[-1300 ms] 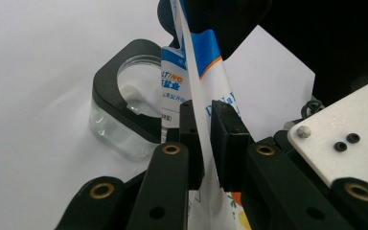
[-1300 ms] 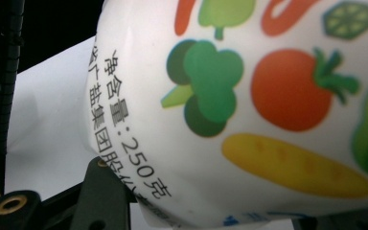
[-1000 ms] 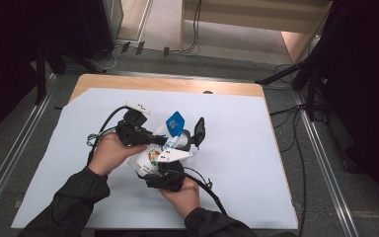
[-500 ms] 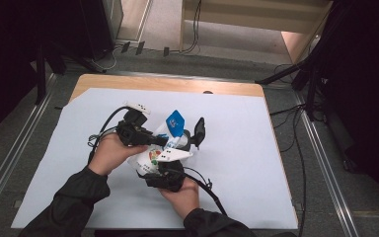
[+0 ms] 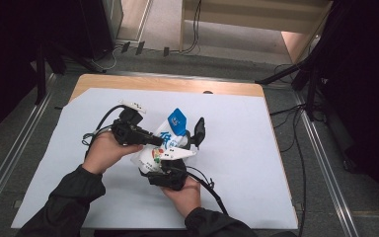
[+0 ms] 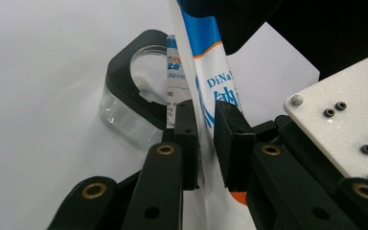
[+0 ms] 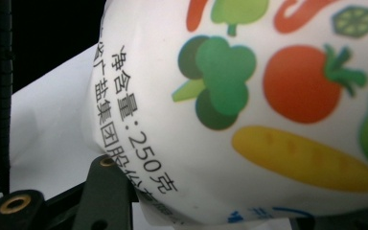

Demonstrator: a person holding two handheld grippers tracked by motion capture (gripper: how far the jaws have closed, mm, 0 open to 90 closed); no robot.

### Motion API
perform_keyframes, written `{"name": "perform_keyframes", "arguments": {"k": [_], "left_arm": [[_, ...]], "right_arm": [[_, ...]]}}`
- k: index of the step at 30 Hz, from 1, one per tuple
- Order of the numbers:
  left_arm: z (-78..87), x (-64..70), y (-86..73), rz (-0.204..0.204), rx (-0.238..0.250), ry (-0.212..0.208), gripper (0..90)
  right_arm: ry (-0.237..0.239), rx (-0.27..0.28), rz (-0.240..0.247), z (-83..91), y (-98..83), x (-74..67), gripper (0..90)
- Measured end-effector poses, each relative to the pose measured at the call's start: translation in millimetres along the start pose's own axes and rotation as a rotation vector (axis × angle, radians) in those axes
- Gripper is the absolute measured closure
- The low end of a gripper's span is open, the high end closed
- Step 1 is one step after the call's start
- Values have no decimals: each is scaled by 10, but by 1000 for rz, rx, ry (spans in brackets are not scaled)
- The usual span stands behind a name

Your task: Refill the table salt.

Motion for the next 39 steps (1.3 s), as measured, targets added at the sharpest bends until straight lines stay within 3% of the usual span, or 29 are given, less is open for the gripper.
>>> {"name": "perform_keyframes", "arguments": {"k": [6,13,18,21,27,29,35,39], "left_arm": [[36,19,-3,8,-6,12,885],[23,48,4,3,-1,53,900],[26,41,2,20,5,59,900],[26,43,1,19,3,61,900],[33,55,2,20,26,45,886],[40,54,0,23,32,29,877],[67,33,-15,38,24,14,814],[95,13,-32,49,24,8,832]], "right_arm": [[23,-2,2,-6,3,-26,521],[24,-11,-2,-17,21,-22,493],[17,-22,9,-38,28,-45,467],[15,-31,-2,-37,37,-42,498],[35,-23,-19,-23,50,-42,519],[64,-13,-49,-19,58,-48,521],[68,-10,-59,-17,69,-15,523],[65,-10,-62,-17,75,3,523]]}}
Point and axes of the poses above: each handheld gripper's, and its own axes: z roughly backward along the jaws, y roughly out of its top, x roughly to its right, the point moved 3 cm from there along -z, roughly forward along the jaws, and after that the axes turned 12 degrees about -y, right-handed, at the moved point
